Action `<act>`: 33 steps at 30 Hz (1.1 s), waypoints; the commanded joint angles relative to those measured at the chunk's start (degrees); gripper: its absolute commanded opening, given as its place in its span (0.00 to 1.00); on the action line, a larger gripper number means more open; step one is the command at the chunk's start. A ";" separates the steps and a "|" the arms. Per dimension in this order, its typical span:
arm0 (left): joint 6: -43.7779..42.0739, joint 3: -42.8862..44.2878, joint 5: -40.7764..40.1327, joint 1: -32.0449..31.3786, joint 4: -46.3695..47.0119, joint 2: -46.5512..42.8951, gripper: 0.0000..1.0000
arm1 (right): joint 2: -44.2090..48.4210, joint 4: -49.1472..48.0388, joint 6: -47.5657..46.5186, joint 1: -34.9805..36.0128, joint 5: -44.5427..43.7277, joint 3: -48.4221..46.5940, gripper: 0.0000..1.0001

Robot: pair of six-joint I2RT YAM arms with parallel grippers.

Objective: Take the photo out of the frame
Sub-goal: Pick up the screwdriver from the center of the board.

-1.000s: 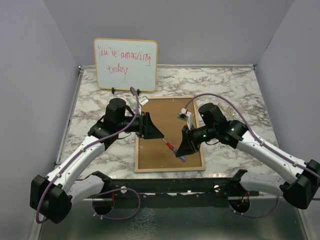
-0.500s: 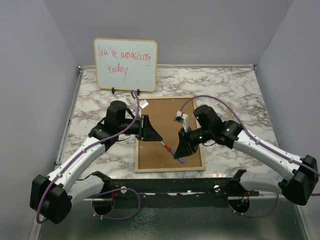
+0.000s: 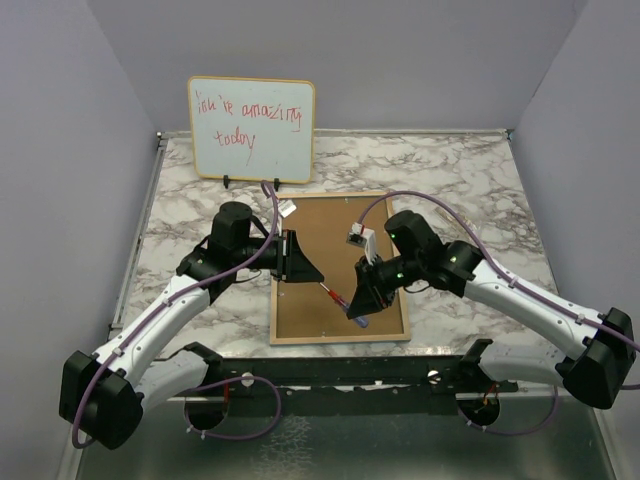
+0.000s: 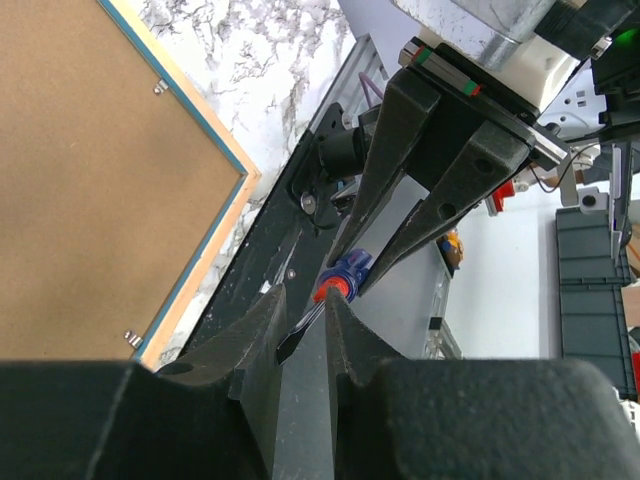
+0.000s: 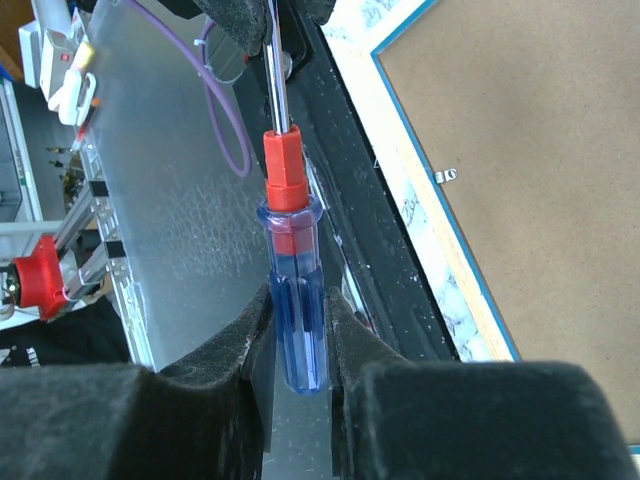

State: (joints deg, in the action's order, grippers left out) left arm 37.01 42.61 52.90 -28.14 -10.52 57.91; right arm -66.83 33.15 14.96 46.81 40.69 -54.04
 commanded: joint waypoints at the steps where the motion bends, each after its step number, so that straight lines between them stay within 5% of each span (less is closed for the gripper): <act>1: -0.76 -0.85 2.01 -0.07 0.51 -0.98 0.22 | -0.41 -0.60 0.17 0.30 -1.00 -0.35 0.00; 5: -0.98 -0.80 2.26 -0.07 0.57 -0.92 0.19 | -0.75 -0.71 0.33 0.30 -1.08 -0.11 0.00; 7: -1.15 -0.65 2.27 -0.07 0.52 -0.81 0.01 | -0.76 -0.92 0.41 0.30 -1.04 0.12 0.00; 17: -1.53 -0.80 0.93 -0.07 0.51 -1.69 0.00 | -0.36 -2.07 1.30 0.30 -2.57 0.53 0.01; 25: 6.72 -2.63 -3.32 -0.07 9.53 -2.87 0.00 | 8.21 -12.55 6.75 0.30 -10.71 4.01 0.76; 33: 18.30 -8.27 -8.36 -0.07 25.21 -5.97 0.00 | 21.83 -18.21 15.65 0.24 -44.61 9.49 0.87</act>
State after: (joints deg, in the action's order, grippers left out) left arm 47.83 36.75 48.56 -28.14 3.29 54.37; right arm -51.51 20.34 24.71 46.98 18.48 -48.56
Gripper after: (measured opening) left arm 0.015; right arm 0.839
